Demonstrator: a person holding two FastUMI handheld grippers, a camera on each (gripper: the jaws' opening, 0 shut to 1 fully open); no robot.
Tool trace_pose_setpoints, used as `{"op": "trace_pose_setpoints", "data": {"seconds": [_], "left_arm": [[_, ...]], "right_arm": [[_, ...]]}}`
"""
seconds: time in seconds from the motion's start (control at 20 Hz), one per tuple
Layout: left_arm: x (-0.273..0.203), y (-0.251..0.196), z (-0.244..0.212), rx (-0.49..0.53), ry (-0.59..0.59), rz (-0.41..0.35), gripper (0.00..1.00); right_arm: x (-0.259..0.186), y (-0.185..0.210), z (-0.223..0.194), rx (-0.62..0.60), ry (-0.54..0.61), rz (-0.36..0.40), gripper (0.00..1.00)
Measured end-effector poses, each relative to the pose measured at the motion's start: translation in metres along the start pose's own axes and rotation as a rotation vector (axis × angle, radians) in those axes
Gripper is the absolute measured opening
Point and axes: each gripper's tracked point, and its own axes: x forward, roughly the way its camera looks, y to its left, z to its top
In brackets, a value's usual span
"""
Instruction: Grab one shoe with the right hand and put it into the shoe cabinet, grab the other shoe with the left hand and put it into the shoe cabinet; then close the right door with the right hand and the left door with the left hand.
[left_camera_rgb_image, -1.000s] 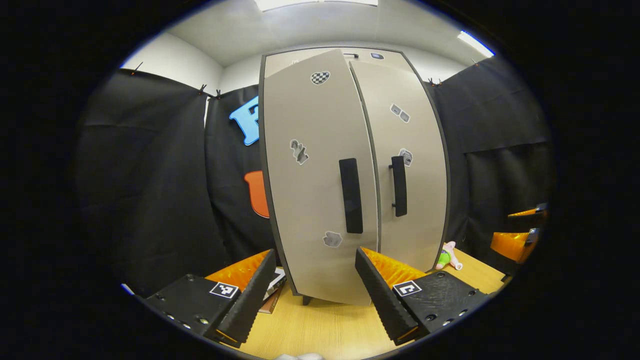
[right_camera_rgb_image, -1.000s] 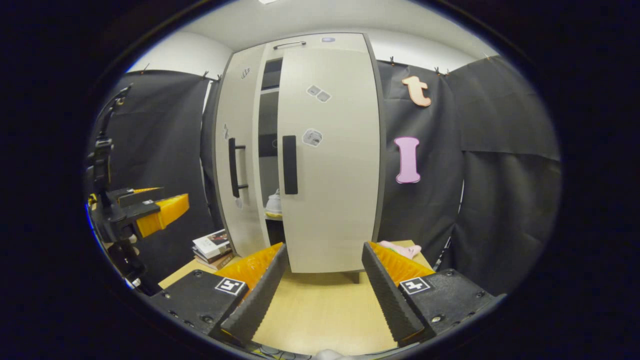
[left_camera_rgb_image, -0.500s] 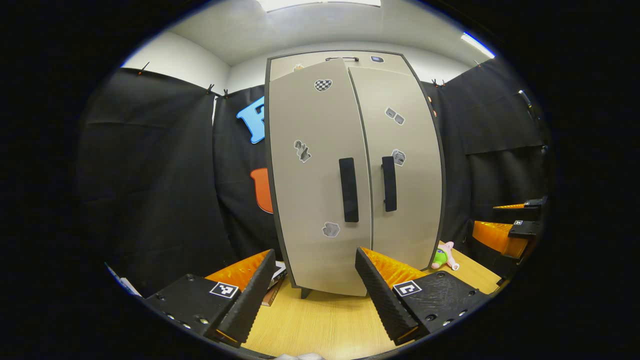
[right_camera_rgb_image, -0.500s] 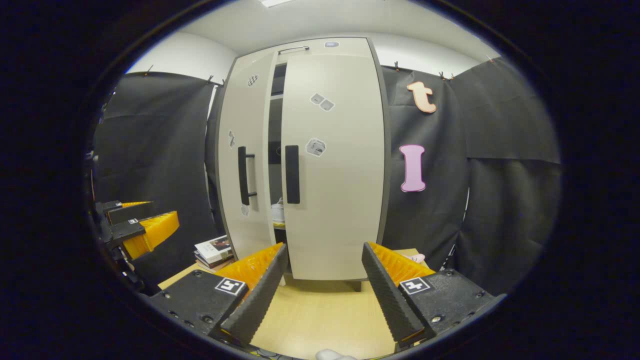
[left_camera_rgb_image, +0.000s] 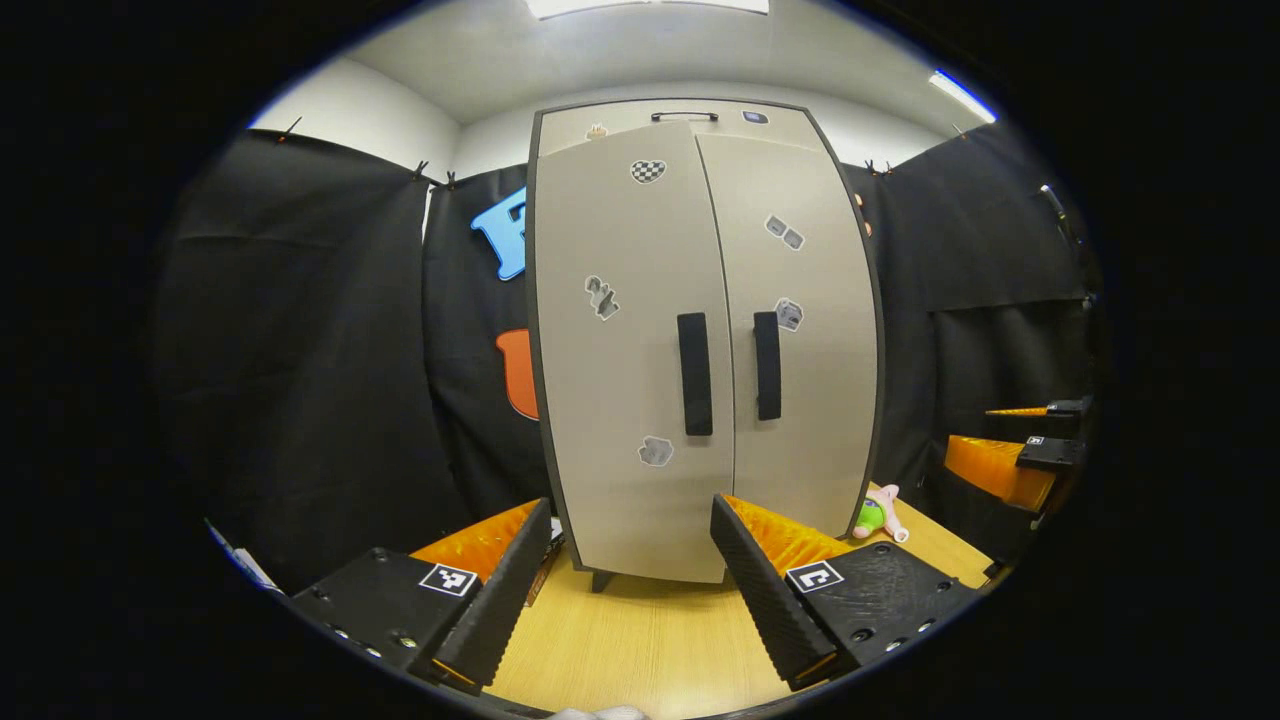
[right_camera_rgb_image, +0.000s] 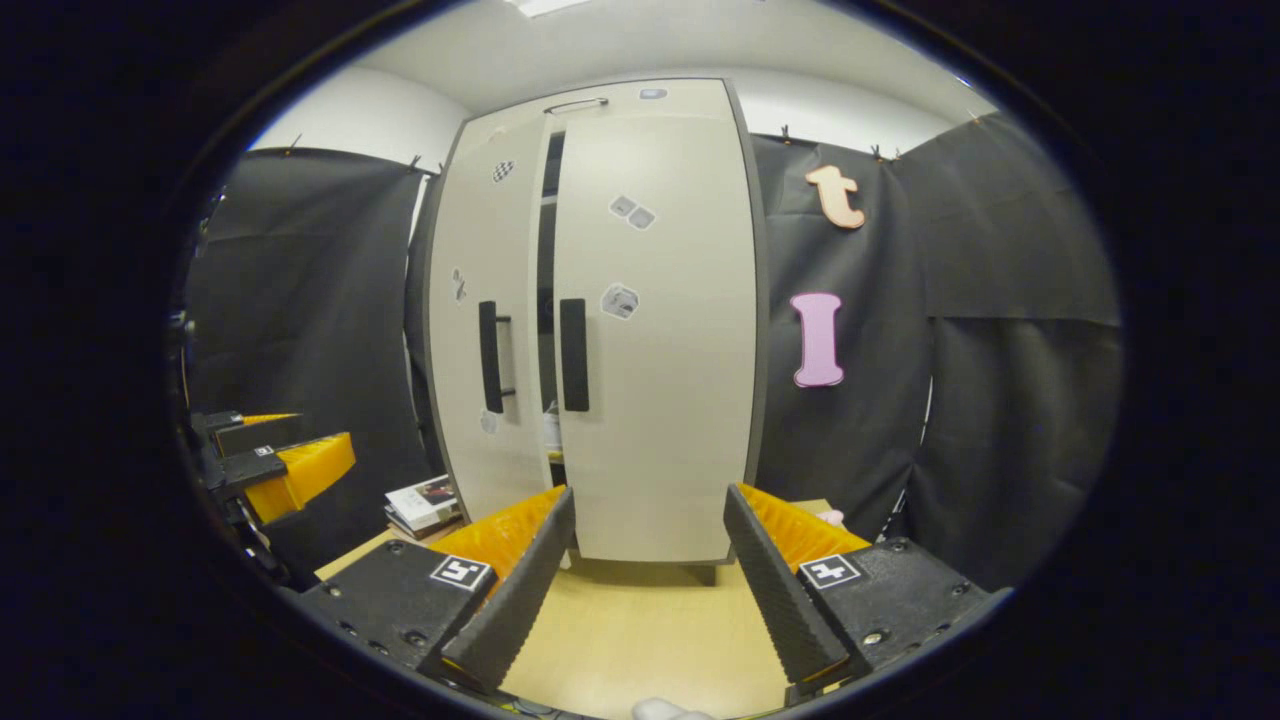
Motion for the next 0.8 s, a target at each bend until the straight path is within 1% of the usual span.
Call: {"op": "trace_pose_setpoints", "data": {"seconds": [0.05,0.1,0.15,0.2,0.25,0.3,0.35,0.4,0.5,0.55,0.6,0.7,0.75,0.8], "left_arm": [[0.000,0.000,0.002,0.005,-0.004,0.000,0.96],[0.000,-0.001,0.003,0.007,-0.008,-0.003,1.00],[0.000,-0.001,0.003,0.006,-0.012,-0.006,1.00],[-0.001,-0.002,0.004,0.006,-0.012,-0.007,0.96],[-0.002,-0.002,0.005,0.007,-0.014,-0.008,1.00],[-0.002,-0.002,0.006,0.008,-0.015,-0.007,0.96],[-0.002,-0.002,0.005,0.008,-0.013,-0.010,1.00],[-0.002,-0.001,0.006,0.009,-0.014,-0.008,0.96],[-0.003,-0.002,0.006,0.008,-0.013,-0.010,0.96],[-0.003,-0.003,0.007,0.008,-0.015,-0.012,0.96],[-0.004,-0.003,0.008,0.009,-0.015,-0.016,0.96],[-0.004,-0.004,0.007,0.013,-0.015,-0.023,0.96],[-0.005,-0.004,0.007,0.014,-0.014,-0.026,1.00],[-0.006,-0.004,0.008,0.015,-0.013,-0.030,0.96]], "right_arm": [[-0.001,0.000,0.000,0.002,-0.001,-0.003,0.97],[-0.001,-0.001,0.000,0.003,-0.001,-0.007,0.97],[-0.002,0.000,0.001,0.003,-0.003,-0.010,0.97],[-0.003,0.000,0.002,0.004,-0.004,-0.014,0.97],[-0.003,-0.001,0.001,0.003,-0.006,-0.016,0.94],[-0.004,-0.001,0.002,0.003,-0.009,-0.022,0.97],[-0.005,-0.001,0.003,0.003,-0.011,-0.024,0.97],[-0.006,-0.001,0.004,0.004,-0.016,-0.031,0.97],[-0.008,-0.001,0.003,0.007,-0.017,-0.038,0.97],[-0.009,-0.001,0.003,0.011,-0.018,-0.042,0.94],[-0.010,0.000,0.003,0.013,-0.018,-0.046,0.97],[-0.011,0.002,0.002,0.008,-0.019,-0.046,0.97],[-0.012,0.001,0.002,0.007,-0.021,-0.050,0.97],[-0.012,0.001,0.001,0.008,-0.020,-0.053,0.97]]}}
